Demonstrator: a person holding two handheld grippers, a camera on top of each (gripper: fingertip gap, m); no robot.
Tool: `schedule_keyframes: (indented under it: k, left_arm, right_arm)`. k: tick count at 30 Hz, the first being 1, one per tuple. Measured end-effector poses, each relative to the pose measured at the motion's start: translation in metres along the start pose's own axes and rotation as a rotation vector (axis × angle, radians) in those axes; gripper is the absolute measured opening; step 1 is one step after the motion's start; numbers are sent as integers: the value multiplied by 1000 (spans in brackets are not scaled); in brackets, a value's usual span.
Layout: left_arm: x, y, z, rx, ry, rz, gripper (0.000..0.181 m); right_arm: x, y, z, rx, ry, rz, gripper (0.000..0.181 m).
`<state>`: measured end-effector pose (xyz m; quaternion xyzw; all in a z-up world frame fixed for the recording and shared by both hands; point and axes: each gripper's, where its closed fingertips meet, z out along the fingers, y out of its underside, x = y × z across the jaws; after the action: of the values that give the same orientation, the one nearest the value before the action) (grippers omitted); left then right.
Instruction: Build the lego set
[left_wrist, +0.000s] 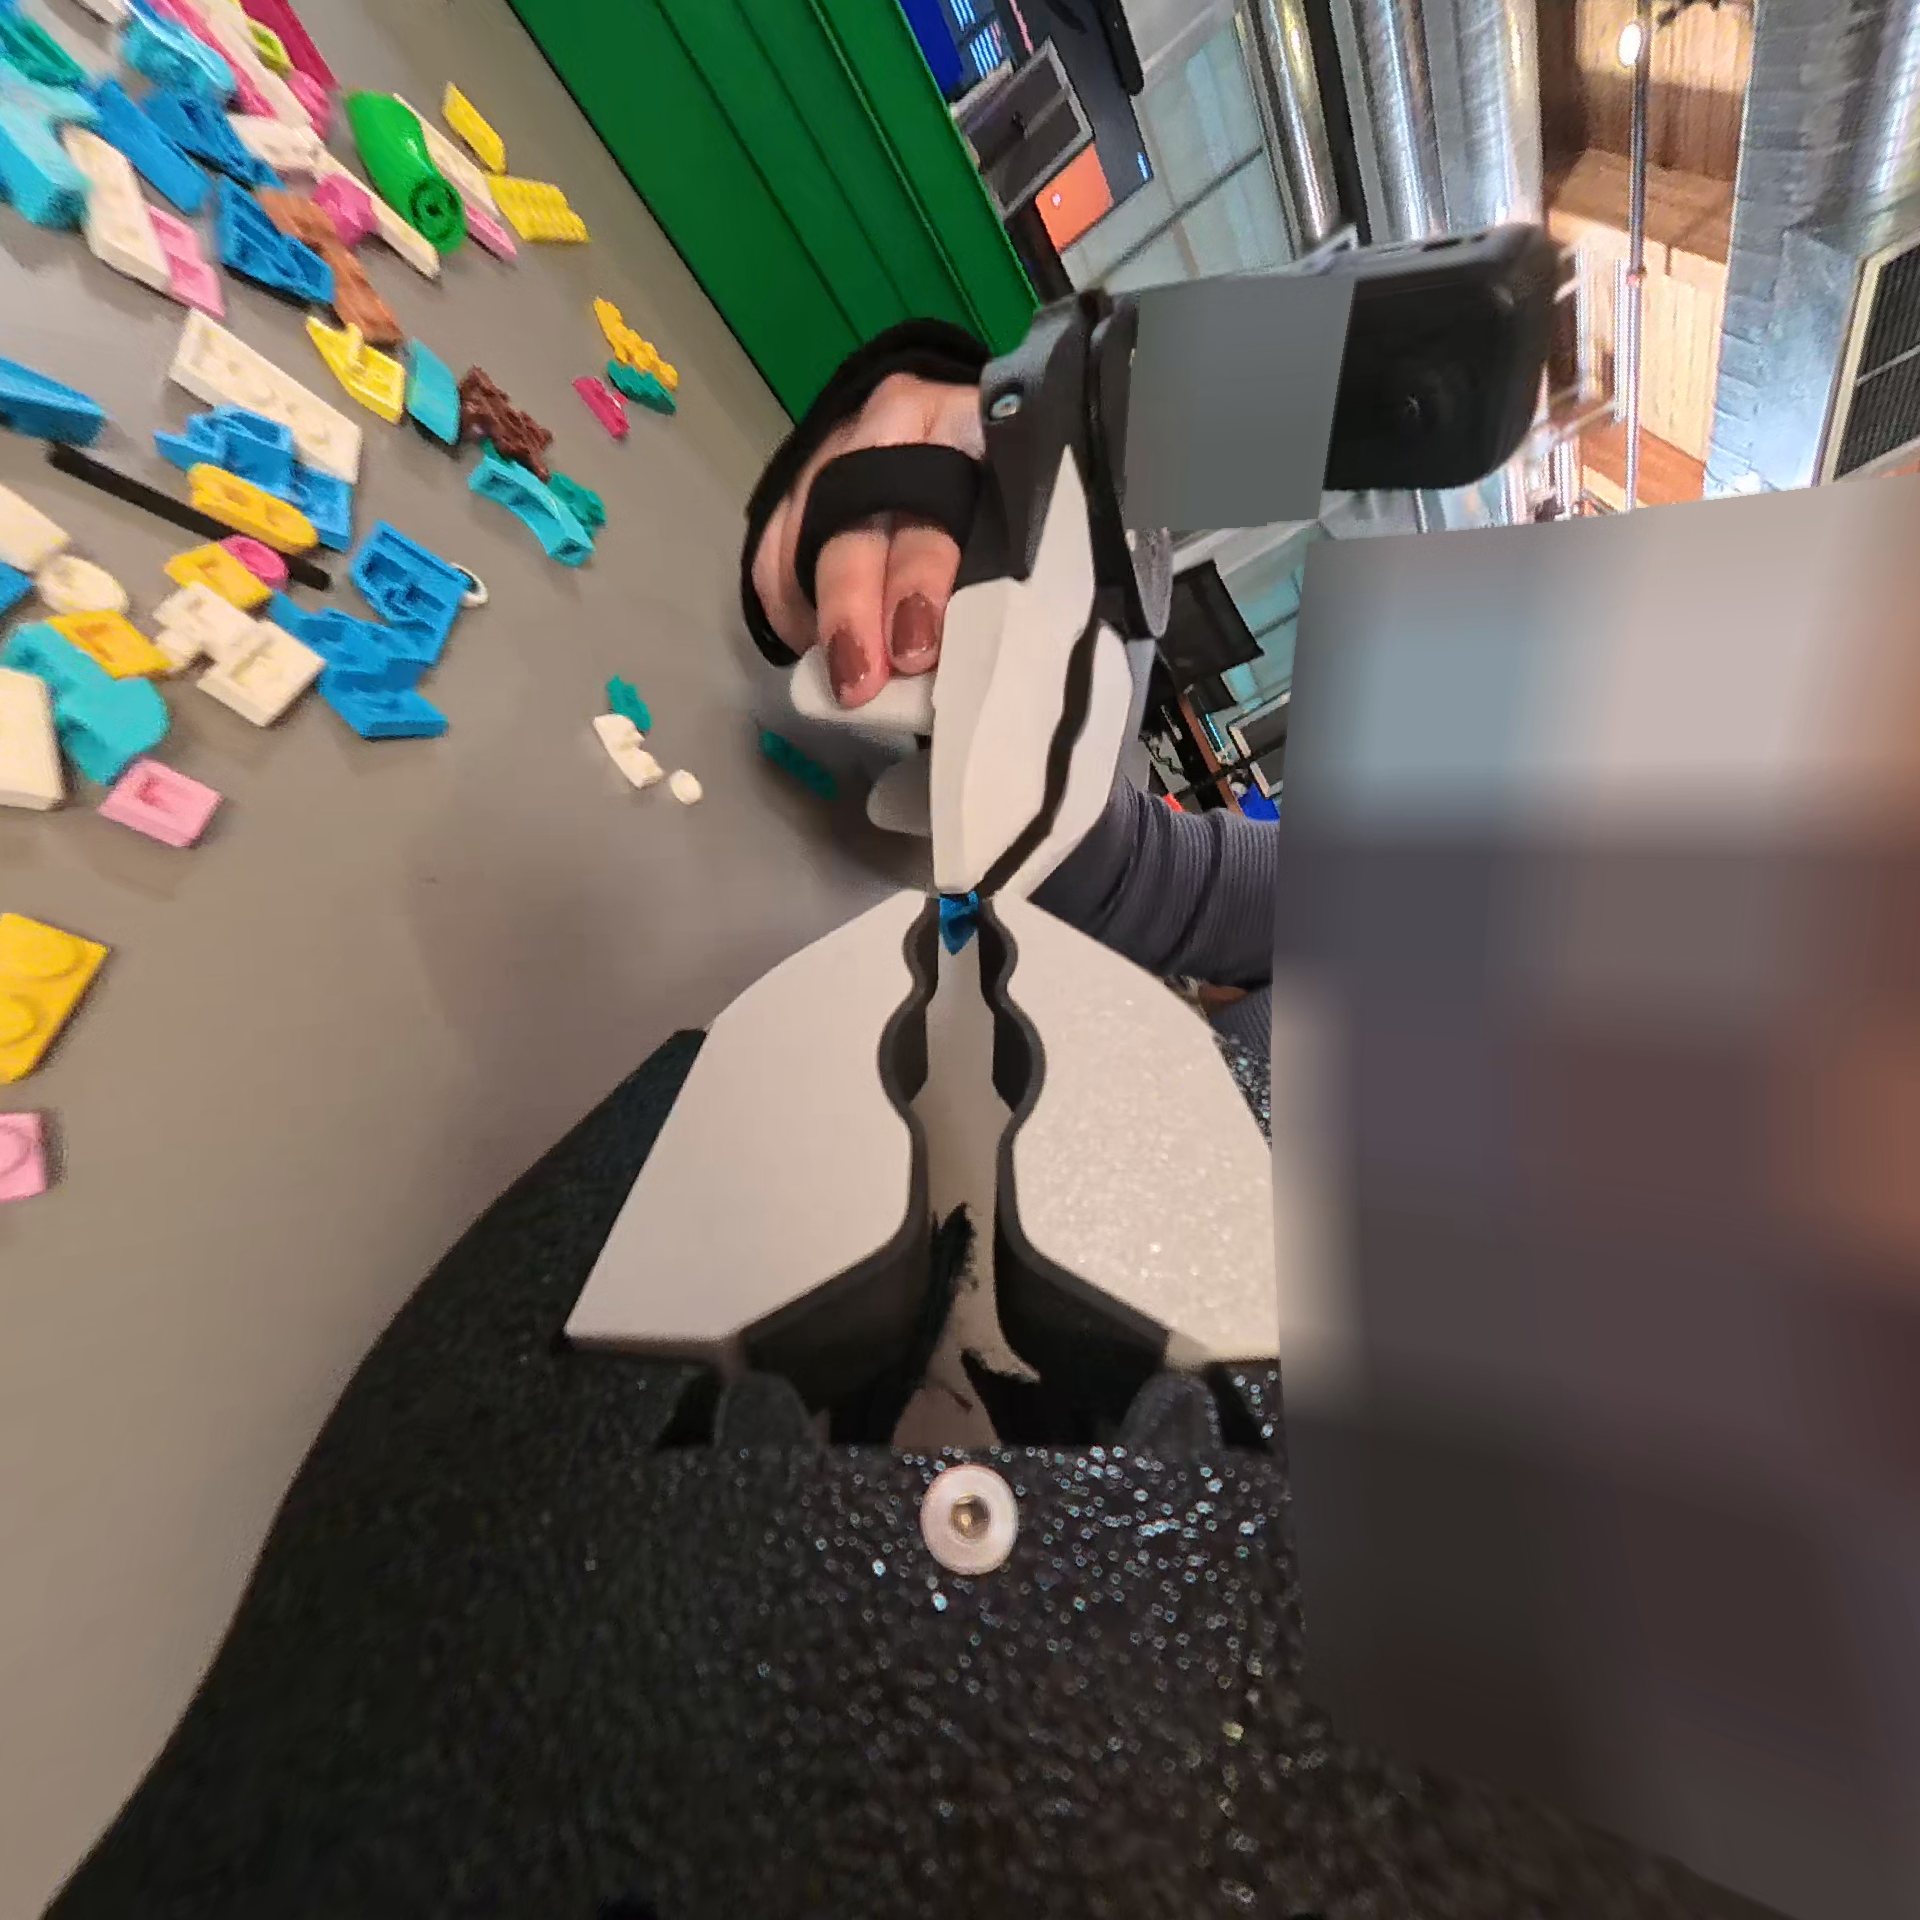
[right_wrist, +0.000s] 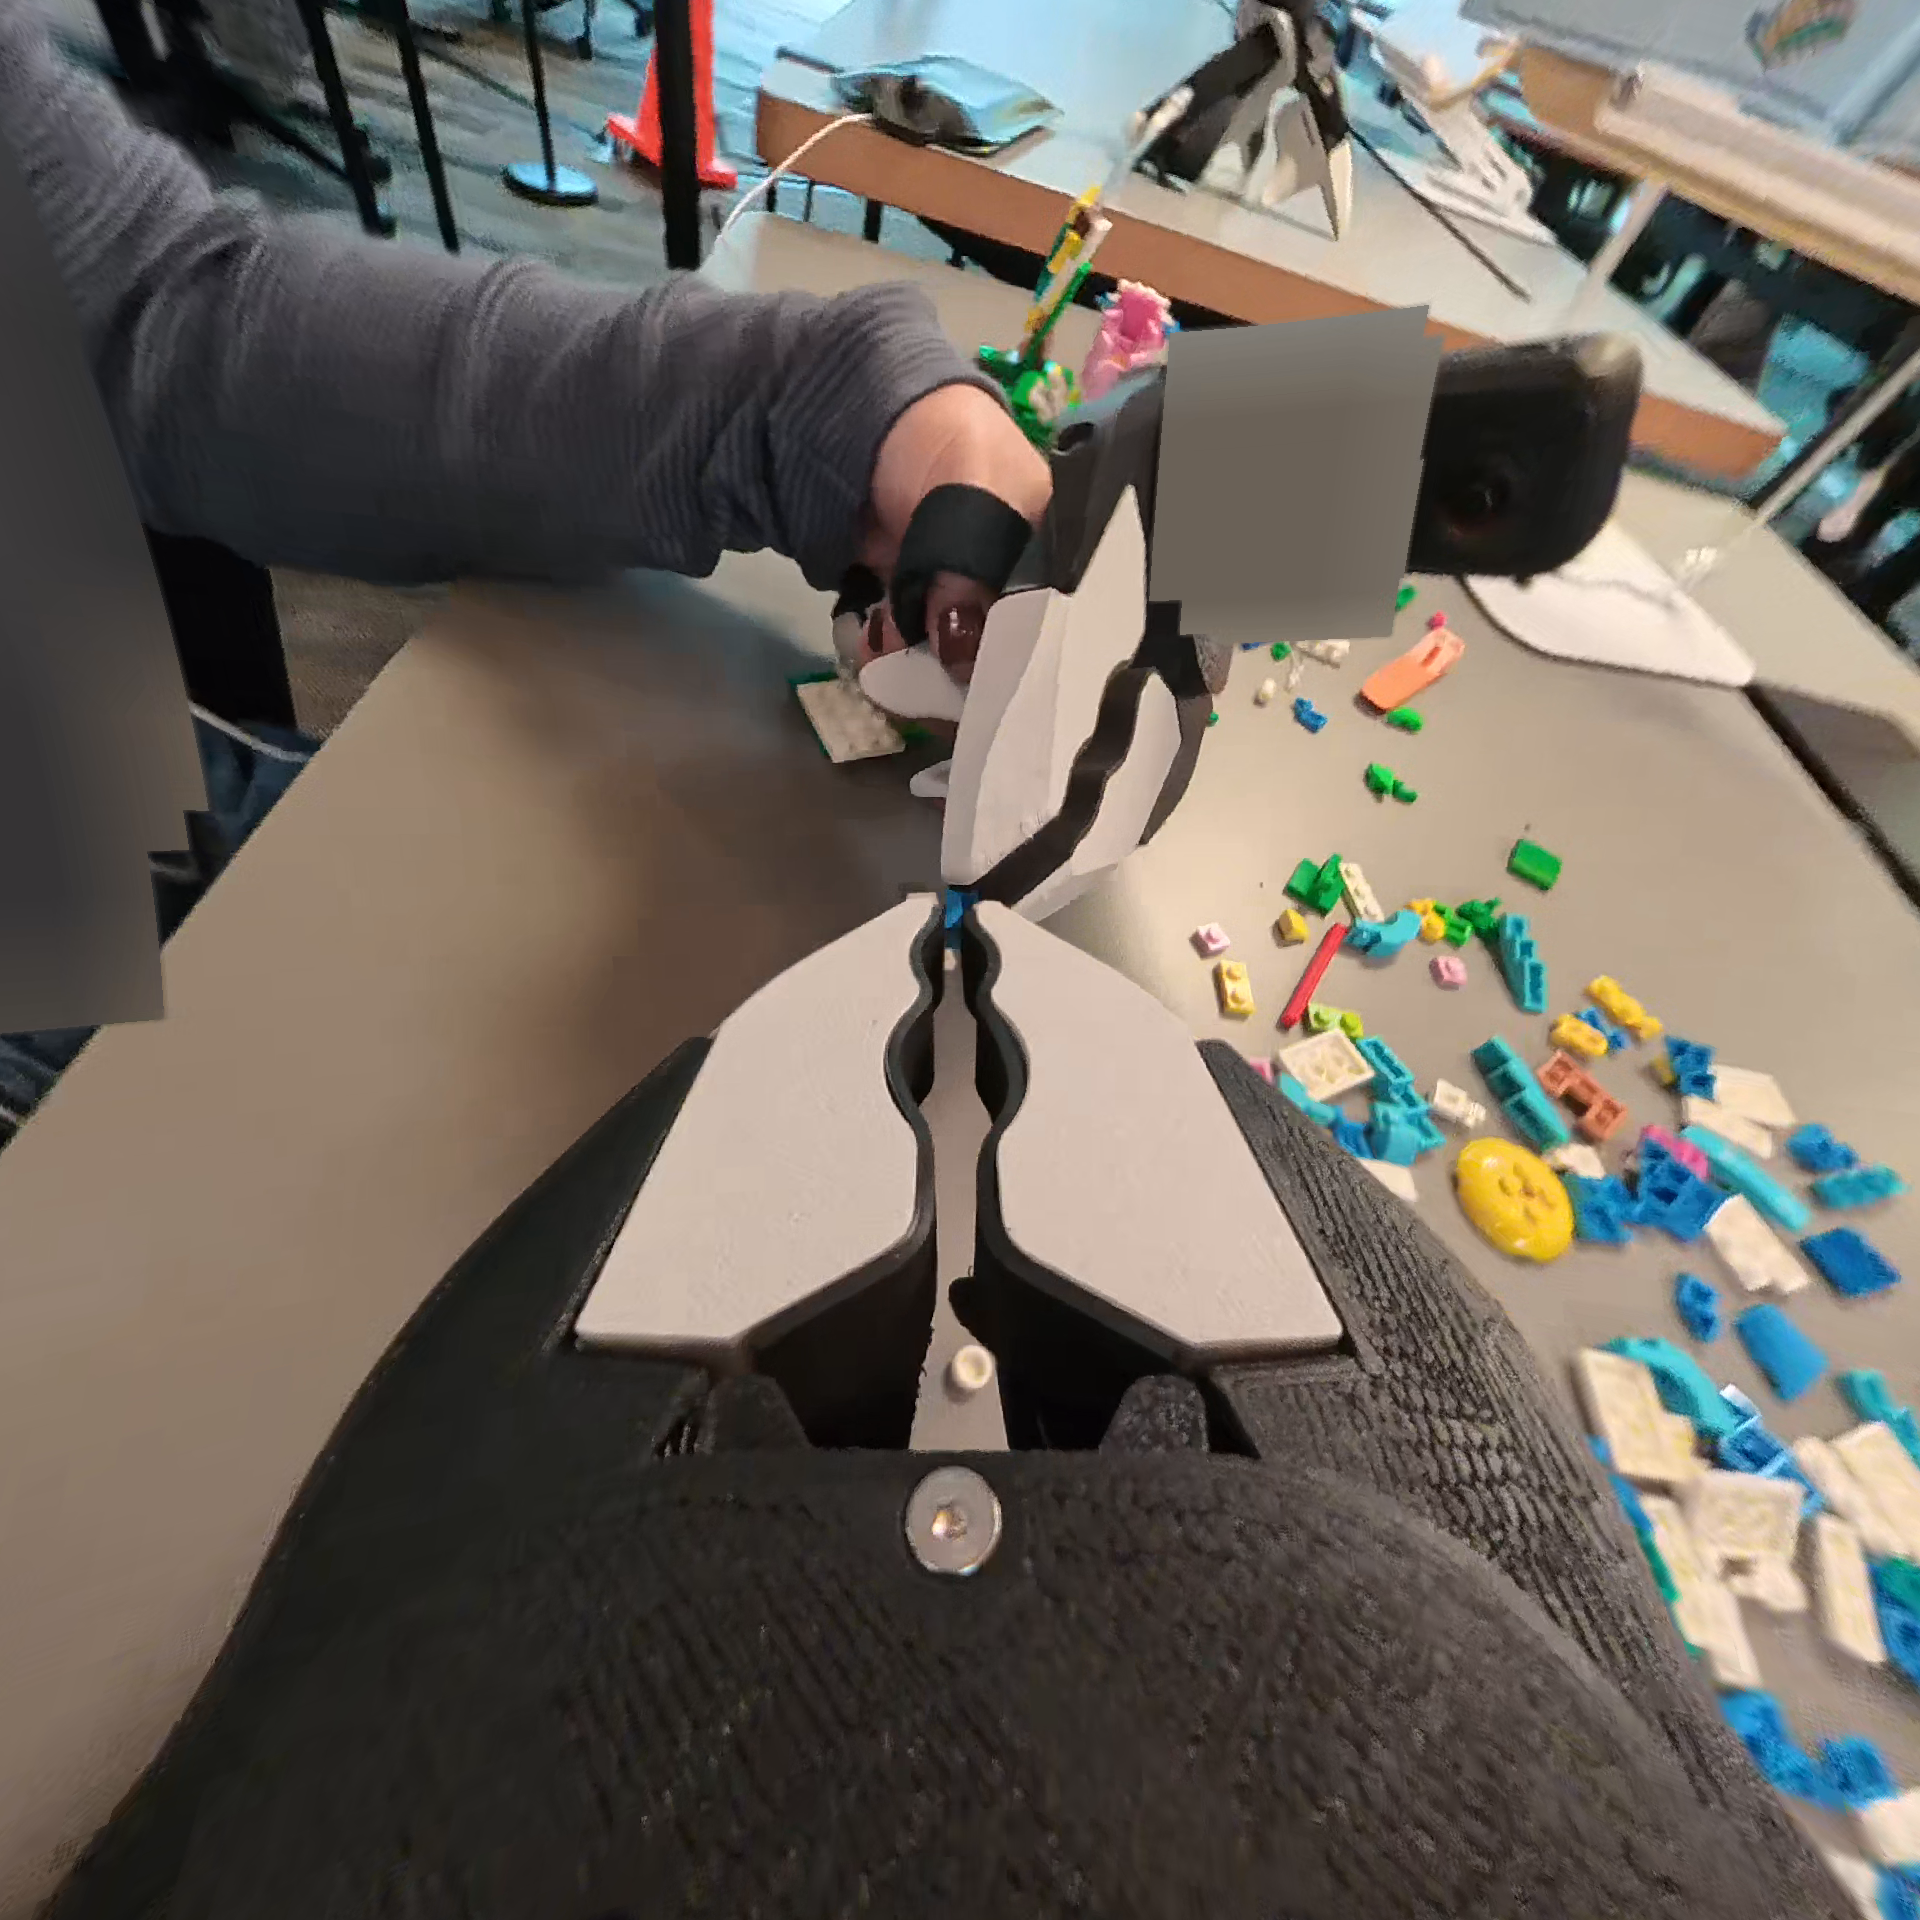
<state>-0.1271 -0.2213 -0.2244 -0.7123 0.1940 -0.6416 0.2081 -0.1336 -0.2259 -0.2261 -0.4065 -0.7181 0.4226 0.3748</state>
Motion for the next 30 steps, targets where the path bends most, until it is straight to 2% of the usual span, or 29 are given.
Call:
schedule_keyframes:
  k: [1,4,8,13,16,19,21,25,30]
  left_arm:
    - [-2,-3,-2,17,-15,1,7]
    - [-15,-9,-9,52,-117,31,9]
    - [-22,-23,-22,120,-226,120,9]
    - [-19,-33,-28,164,-280,226,3]
    - [-17,-31,-25,138,-292,282,3]
    - [-20,-31,-23,109,-354,356,3]
    - [-19,-35,-24,125,-383,401,4]
    - [-5,-45,-25,197,-361,504,5]
    - [2,-52,-30,235,-409,616,5]
  right_arm:
    - [4,1,0,-3,7,61,1]
    - [15,11,1,-46,14,293,1]
    - [5,36,2,-178,-96,565,1]
    - [-7,55,2,-330,-137,717,1]
    - [-6,57,3,-347,-120,722,1]
    - [9,43,2,-235,-67,747,1]
    - [25,27,-3,-92,-15,764,1]
    - [42,-8,-22,178,-28,809,1]
    - [49,-18,-32,289,-32,829,1]
